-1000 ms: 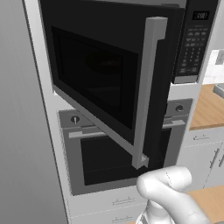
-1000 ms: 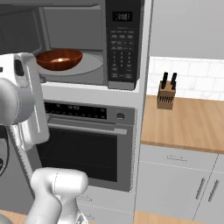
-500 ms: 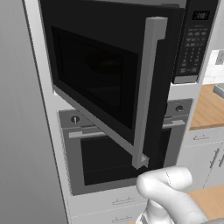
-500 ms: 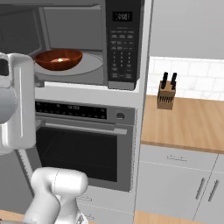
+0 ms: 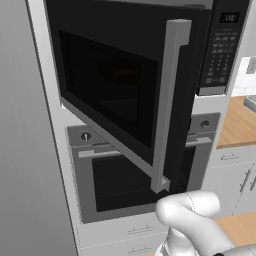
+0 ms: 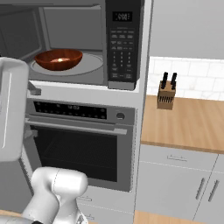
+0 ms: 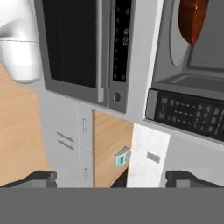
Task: Open the microwave, place the bowl with waffle inside the microwave, then close the microwave door and turn it on.
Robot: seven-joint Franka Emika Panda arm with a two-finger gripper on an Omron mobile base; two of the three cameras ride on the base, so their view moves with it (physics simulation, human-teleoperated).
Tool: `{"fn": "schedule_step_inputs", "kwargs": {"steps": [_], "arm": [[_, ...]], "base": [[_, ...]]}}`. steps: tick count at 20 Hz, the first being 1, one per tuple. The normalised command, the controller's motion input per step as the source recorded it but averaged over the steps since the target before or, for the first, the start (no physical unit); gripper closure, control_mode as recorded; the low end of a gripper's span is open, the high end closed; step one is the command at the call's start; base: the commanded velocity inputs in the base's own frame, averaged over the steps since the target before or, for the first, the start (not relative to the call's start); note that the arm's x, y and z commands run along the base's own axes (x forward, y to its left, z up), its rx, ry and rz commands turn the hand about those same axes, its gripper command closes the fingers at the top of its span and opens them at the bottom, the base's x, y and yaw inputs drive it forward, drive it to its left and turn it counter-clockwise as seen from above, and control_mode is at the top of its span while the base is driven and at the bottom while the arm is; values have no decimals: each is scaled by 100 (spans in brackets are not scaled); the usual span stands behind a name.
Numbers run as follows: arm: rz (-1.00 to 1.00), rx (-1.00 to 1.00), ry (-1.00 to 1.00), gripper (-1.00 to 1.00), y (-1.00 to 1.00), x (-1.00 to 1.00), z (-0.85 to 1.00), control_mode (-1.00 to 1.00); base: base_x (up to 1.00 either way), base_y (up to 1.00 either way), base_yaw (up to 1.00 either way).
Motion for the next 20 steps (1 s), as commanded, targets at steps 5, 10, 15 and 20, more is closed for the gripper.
{"fn": "schedule_step_inputs", "kwargs": {"steps": [5, 10, 15, 20], "arm": [[-25, -6, 7, -100, 7, -3, 0, -100], [-16, -8, -1, -100, 3, -34, -1, -100], [-7, -9, -13, -100, 0, -48, -20, -100], [-6, -12, -16, -100, 0, -41, -38, -100]], "base": [[0, 0, 0], [0, 0, 0], [0, 0, 0], [0, 0, 0]]}}
